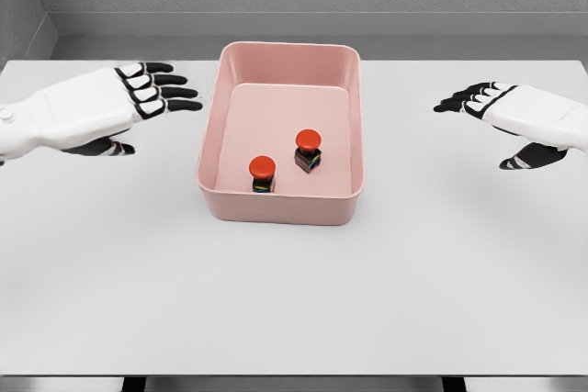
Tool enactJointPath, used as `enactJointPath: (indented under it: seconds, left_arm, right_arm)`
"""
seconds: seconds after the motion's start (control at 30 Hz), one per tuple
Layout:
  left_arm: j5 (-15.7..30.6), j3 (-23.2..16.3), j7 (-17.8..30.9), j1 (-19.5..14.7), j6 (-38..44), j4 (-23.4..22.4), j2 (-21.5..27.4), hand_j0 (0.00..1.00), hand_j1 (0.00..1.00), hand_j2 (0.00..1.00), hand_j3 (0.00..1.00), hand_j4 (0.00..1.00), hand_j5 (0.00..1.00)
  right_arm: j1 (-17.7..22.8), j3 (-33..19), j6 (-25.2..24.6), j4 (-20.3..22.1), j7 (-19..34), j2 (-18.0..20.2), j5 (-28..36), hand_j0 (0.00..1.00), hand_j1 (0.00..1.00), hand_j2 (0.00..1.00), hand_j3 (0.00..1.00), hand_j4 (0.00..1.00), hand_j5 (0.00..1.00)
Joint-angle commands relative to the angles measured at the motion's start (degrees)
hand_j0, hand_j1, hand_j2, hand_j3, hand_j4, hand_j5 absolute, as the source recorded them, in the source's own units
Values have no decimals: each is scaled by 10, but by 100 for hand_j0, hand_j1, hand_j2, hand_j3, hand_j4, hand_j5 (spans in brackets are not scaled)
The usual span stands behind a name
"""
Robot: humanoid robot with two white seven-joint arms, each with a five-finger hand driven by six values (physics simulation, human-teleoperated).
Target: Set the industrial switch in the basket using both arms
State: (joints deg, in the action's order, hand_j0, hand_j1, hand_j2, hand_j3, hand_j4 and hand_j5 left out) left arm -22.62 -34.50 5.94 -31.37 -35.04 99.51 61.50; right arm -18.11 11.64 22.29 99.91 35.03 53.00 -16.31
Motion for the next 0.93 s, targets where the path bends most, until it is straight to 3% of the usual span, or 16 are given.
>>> enactJointPath:
  seconds: [0.0, 0.07, 0.23, 0.9]
  left_arm:
    - [35, 3, -1, 3, 0, -2, 31, 100, 100, 100, 100, 100, 100]
    - [58, 4, -1, 19, 0, -9, 49, 100, 100, 100, 100, 100, 100]
    - [64, 4, -1, 60, 0, -31, 65, 100, 100, 100, 100, 100, 100]
    - [59, 9, 4, 77, 0, -42, 68, 100, 100, 100, 100, 100, 100]
  right_arm:
    - [0, 0, 0, 1, 0, 1, 2, 100, 100, 100, 100, 100, 100]
    - [0, -4, 0, 2, 0, 1, 2, 100, 100, 100, 100, 100, 100]
    - [0, -11, 10, 3, 0, 1, 3, 100, 100, 100, 100, 100, 100]
    - [1, -12, 10, 3, 0, 6, 3, 100, 100, 100, 100, 100, 100]
